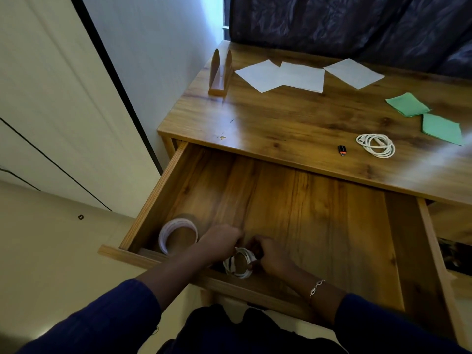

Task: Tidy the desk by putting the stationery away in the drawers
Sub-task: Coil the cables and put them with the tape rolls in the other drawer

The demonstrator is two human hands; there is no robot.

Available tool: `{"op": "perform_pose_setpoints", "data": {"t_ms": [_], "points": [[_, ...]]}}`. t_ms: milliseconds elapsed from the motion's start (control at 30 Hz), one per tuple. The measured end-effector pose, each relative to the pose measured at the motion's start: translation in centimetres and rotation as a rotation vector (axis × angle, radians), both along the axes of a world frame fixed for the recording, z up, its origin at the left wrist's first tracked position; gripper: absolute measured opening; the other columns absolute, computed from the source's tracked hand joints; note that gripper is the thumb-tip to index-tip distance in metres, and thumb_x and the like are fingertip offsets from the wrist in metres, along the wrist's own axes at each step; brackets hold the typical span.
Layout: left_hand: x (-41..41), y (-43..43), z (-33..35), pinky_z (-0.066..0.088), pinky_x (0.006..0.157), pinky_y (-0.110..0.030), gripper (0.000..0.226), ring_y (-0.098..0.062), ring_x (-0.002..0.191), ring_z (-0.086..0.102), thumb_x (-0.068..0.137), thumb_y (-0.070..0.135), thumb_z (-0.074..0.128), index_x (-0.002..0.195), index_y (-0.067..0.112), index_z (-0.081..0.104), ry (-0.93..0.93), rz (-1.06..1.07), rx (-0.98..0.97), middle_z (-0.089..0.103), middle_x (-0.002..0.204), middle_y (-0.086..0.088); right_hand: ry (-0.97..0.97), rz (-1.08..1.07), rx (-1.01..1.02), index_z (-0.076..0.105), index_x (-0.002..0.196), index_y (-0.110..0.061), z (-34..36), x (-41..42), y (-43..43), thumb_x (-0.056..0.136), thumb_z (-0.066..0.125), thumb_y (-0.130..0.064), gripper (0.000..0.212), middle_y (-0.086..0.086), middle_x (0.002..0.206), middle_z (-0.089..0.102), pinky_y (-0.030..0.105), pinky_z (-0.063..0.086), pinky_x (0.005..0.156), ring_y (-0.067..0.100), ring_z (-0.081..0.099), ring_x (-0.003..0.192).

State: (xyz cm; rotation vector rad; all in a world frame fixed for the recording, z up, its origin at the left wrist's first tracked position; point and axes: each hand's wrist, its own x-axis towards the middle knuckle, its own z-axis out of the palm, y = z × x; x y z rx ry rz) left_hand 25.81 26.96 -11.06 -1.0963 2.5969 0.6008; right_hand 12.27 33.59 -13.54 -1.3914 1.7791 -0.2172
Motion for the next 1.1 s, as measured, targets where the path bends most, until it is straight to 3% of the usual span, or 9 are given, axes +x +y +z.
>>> {"op": "perform_pose_setpoints", "data": {"t_ms": [133,267,433,567,633,733,833,967,1100], "points": [[-0.3,0.0,0.4,0.045,0.081,-0.032,0.02,-0.022,0.1,0.055,0.092,0.014,0.048,0.11,0.012,0.057,0.07,0.003,-0.026,0.06,0.111,-0.007,-0.088,-0.03,0.003,0.052,0.119,-0.011,0.4,-0.8,0.3,0.081,0.069,-0.019,0.043,0.008,0.114,0.06,0.03,0.047,0.079,0.018,0.058,0.1],[-0.7,0.1,0.5,0.043,0.085,-0.03,0.022,-0.019,0.108,0.05,0.094,0.015,0.045,0.114,0.014,0.055,0.166,-0.034,-0.118,0.056,0.117,-0.005,-0.081,-0.084,-0.087,0.056,0.113,-0.01,0.9,-2.2,0.8,0.088,0.061,-0.017,0.027,0.008,0.111,0.062,0.021,0.043,0.071,0.013,0.056,0.092],[-2.6,-0.1,0.7,0.035,0.092,-0.03,0.028,-0.02,0.116,0.044,0.096,0.023,0.041,0.119,0.013,0.054,0.203,-0.165,-0.317,0.053,0.121,-0.003,0.085,-0.09,-0.271,0.057,0.106,-0.009,1.7,-4.7,1.3,0.091,0.055,-0.016,0.017,0.0,0.094,0.056,0.008,0.036,0.06,0.008,0.051,0.082],[-5.5,-0.9,2.2,0.05,0.059,-0.028,0.032,-0.022,0.083,0.064,0.076,0.031,0.038,0.083,0.017,0.067,0.27,-0.226,-0.426,0.065,0.085,-0.001,0.284,-0.048,-0.459,0.058,0.106,-0.008,2.5,-7.4,2.1,0.091,0.052,-0.017,0.019,0.006,0.103,0.054,0.02,0.032,0.072,0.021,0.054,0.093],[-7.3,-1.6,2.9,0.05,0.057,-0.027,0.033,-0.021,0.083,0.065,0.074,0.033,0.037,0.082,0.018,0.065,0.336,-0.215,-0.465,0.064,0.085,0.0,0.377,-0.066,-0.538,0.061,0.102,-0.009,3.2,-9.0,2.5,0.089,0.055,-0.016,0.016,0.007,0.101,0.056,0.023,0.033,0.072,0.024,0.056,0.091],[-10.3,-2.4,4.4,0.051,0.076,-0.035,0.033,-0.026,0.104,0.058,0.084,0.03,0.042,0.103,0.012,0.061,0.429,-0.226,-0.438,0.06,0.107,-0.007,0.433,-0.137,-0.629,0.064,0.088,-0.013,4.5,-11.2,2.5,0.081,0.064,-0.011,0.007,0.004,0.088,0.059,0.024,0.038,0.067,0.022,0.058,0.081],[-13.4,-3.6,5.9,0.032,0.105,-0.036,0.041,-0.024,0.131,0.033,0.094,0.031,0.045,0.13,0.01,0.044,0.394,-0.246,-0.414,0.041,0.136,-0.008,0.47,-0.242,-0.67,0.064,0.086,-0.014,6.2,-14.0,1.7,0.079,0.065,-0.007,0.01,0.002,0.087,0.061,0.025,0.04,0.069,0.02,0.058,0.082],[-17.7,-5.5,7.5,0.026,0.109,-0.034,0.049,-0.022,0.135,0.027,0.093,0.036,0.048,0.135,0.012,0.038,0.389,-0.256,-0.329,0.035,0.141,-0.006,0.454,-0.409,-0.663,0.063,0.091,-0.012,8.8,-18.7,-0.8,0.083,0.062,-0.008,0.009,0.005,0.094,0.062,0.028,0.043,0.074,0.022,0.058,0.088],[-21.6,-6.9,9.0,0.034,0.105,-0.037,0.055,-0.025,0.127,0.039,0.091,0.031,0.055,0.136,0.006,0.038,0.558,-0.122,0.01,0.042,0.139,-0.013,0.329,-0.738,-0.588,0.063,0.102,-0.007,11.5,-22.5,-3.9,0.086,0.06,-0.009,0.016,0.006,0.094,0.063,0.025,0.042,0.073,0.026,0.061,0.093]]}}
